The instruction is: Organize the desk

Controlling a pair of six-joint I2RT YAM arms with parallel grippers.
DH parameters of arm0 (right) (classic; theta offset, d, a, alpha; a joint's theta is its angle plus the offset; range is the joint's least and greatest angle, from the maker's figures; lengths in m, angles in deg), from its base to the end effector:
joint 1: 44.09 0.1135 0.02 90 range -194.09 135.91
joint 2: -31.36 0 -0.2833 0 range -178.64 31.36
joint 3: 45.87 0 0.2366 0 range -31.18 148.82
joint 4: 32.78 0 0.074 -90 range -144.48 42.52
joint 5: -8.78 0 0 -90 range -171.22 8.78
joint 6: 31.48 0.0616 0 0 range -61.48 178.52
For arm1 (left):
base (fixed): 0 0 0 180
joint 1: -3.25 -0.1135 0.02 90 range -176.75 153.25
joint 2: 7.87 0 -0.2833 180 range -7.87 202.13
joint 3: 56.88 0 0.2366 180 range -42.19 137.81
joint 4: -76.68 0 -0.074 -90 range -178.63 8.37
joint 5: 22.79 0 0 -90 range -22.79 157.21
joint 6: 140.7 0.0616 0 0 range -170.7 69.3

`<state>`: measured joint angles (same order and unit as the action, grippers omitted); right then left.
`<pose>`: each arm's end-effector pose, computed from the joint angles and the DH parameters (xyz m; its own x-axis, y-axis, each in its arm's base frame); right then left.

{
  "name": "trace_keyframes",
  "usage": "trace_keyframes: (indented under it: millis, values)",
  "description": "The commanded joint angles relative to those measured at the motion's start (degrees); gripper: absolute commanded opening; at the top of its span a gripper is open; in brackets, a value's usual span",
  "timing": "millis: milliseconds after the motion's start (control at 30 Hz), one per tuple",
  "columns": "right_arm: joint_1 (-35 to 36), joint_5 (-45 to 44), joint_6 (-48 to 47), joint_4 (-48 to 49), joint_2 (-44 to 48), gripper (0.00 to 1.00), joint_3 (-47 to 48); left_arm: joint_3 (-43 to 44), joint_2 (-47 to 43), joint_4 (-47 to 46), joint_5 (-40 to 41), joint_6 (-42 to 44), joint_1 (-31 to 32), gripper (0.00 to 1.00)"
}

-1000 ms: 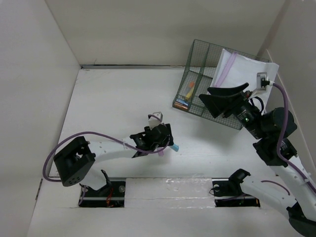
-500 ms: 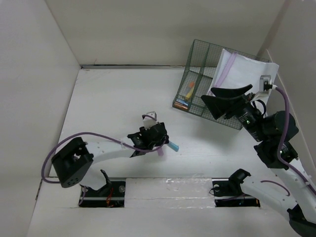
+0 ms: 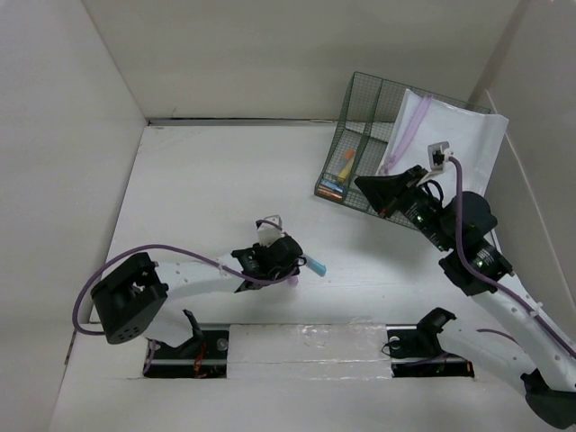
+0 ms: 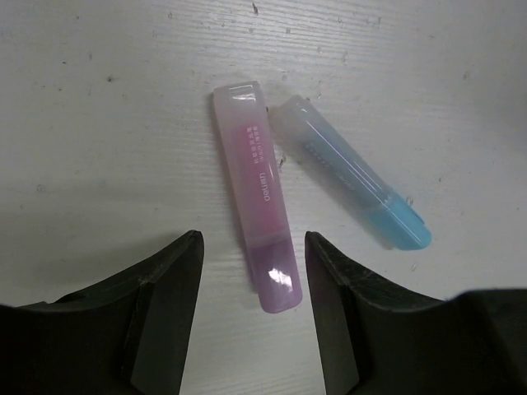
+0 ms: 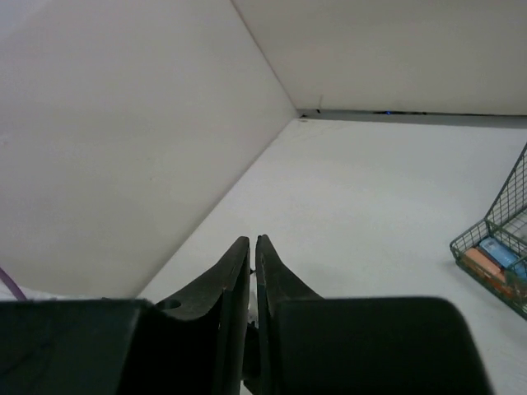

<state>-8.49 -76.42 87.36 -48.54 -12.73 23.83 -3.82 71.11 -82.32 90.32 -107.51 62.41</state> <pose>0.1297 0.0992 0.4360 -0.1903 0.4549 -0.8700 -0.6340 0.6197 0.4627 0.1581 -0.2176 0.1927 -0.7508 -0.2439 -0.6138 0.0437 0.9089 -0.4147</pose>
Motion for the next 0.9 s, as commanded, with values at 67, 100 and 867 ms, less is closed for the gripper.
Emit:
trace_keyframes:
  millis: [67,100,867]
  values:
    - [-0.35,-1.02,-2.12,2.47,1.3,0.22,-1.91,0.47,2.13,-0.42,-0.61,-0.23,0.08,0.48]
    - [-0.35,-0.93,-2.12,2.47,1.21,0.26,-2.09,0.91,3.1,-0.42,-1.14,0.47,0.08,0.48]
    - [-0.35,-4.45,-4.32,3.7,3.75,0.5,-7.54,9.08,1.54,16.63,13.61,0.82,0.08,0.0]
